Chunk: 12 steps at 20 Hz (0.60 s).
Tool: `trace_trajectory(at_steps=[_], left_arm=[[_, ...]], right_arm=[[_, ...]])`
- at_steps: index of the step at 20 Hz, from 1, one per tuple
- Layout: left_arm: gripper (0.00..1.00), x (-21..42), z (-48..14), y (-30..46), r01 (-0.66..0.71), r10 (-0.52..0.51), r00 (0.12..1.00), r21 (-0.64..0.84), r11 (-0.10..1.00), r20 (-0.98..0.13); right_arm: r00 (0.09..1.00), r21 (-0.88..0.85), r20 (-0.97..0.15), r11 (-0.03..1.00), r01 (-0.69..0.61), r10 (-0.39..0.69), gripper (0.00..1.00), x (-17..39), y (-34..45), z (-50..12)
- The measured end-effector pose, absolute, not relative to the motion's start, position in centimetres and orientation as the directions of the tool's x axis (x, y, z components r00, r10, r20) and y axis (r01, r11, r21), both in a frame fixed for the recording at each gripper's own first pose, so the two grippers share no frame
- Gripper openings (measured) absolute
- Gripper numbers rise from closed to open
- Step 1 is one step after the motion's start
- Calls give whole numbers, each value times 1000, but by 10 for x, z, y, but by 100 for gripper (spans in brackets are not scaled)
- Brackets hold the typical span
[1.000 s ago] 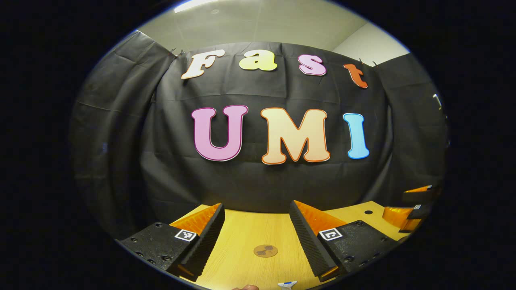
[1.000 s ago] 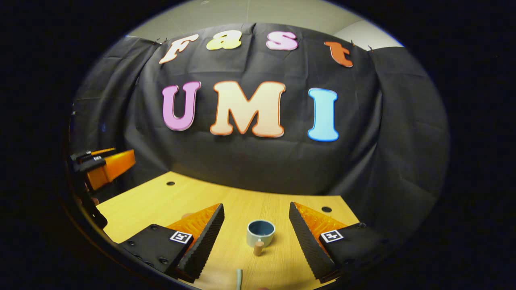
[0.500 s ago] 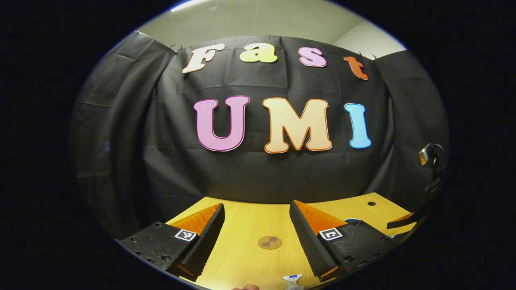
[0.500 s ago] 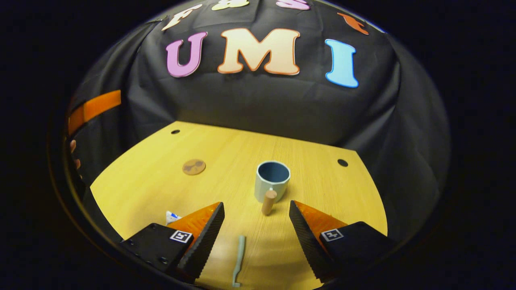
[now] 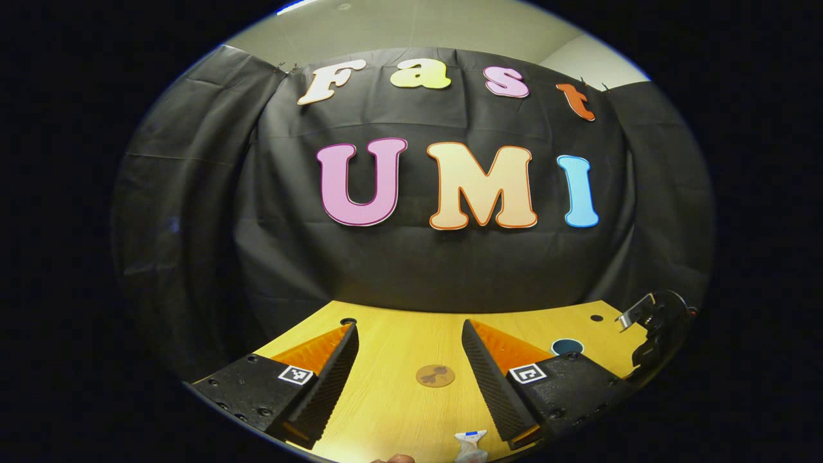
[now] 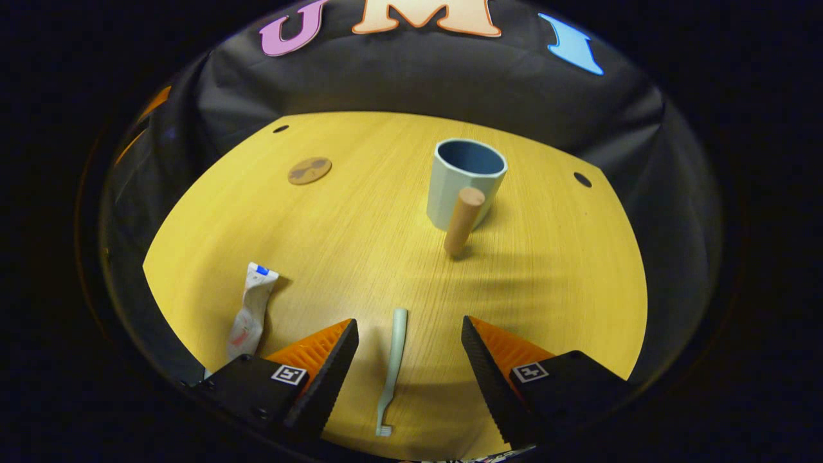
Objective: Put the toothbrush and toothpaste on the desktop into the cup, then pick up the cup and place it on the coaster on the desktop.
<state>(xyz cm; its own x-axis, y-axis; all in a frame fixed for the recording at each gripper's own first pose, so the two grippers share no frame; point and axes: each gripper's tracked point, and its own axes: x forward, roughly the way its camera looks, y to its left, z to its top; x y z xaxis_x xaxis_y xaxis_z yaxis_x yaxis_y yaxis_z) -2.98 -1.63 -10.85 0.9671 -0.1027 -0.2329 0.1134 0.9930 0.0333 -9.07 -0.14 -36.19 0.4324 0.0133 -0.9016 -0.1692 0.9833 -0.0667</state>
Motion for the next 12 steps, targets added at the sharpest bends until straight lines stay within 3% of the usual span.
trace_trajectory(at_steps=[6,8,11,12], left_arm=[[94,-32,-124,-8,99,-88,957,28,995,-276],[95,-32,-127,-9,105,-93,954,26,994,-286],[94,-34,-134,-11,122,-104,947,40,992,-304],[94,-34,-135,-11,126,-107,945,43,991,-309]], right_arm=[[312,-49,-950,981,-186,12,98,-99,5,-384],[262,-47,-965,982,-182,3,88,-103,3,-391],[174,-33,-985,982,-188,0,89,-113,0,-397],[172,-33,-985,980,-195,1,82,-111,1,-399]])
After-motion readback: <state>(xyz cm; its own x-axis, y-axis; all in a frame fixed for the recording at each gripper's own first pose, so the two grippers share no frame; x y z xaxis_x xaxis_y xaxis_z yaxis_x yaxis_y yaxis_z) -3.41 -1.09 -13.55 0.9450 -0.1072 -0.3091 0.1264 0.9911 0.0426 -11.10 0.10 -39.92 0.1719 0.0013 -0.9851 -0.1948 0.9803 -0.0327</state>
